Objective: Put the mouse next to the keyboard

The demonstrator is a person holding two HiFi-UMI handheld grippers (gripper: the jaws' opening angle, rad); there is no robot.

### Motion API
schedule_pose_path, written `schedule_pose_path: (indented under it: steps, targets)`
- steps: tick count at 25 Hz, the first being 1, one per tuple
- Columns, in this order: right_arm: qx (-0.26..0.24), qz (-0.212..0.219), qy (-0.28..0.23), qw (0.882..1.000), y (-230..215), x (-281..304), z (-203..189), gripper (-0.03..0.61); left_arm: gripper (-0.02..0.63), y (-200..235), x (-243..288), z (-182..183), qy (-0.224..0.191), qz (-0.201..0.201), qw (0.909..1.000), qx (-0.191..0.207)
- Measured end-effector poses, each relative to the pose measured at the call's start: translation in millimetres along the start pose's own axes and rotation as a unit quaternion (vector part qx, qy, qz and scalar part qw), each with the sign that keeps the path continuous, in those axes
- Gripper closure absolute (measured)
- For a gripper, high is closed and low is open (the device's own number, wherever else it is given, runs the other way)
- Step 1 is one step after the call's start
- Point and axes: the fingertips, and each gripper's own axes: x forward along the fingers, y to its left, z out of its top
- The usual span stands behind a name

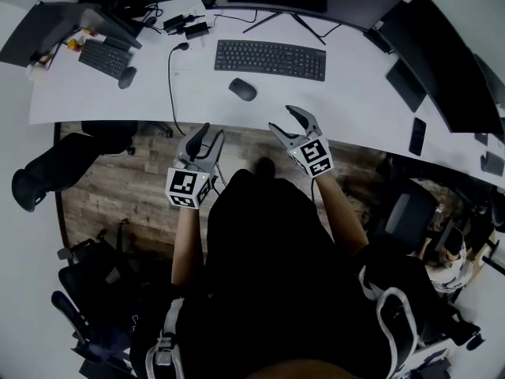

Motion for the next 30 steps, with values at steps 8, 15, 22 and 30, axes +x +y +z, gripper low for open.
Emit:
schedule_pose_path:
  steps: [8,15,22,30]
  targets:
    - [-0.006,0.010,0.002,1.000,6,1,5,0.304,0.459,5,-1,2,-0.003,0.010,0.9999,-0.002]
    - [-0.010,0.011,0.010,1.000,4,4,-1,0.304,0.459,9,6,6,-0.010,0.008,0.9999,-0.002]
    - [-0.014,0.022,0.018,0.999,9,22,5,0.304,0.459,27,6,-2,-0.005,0.011,0.9998,-0.017]
    - [-0.019,0.022,0.029,0.999,4,50,9,0.305,0.459,53,22,1,-0.009,0.003,0.9998,-0.016]
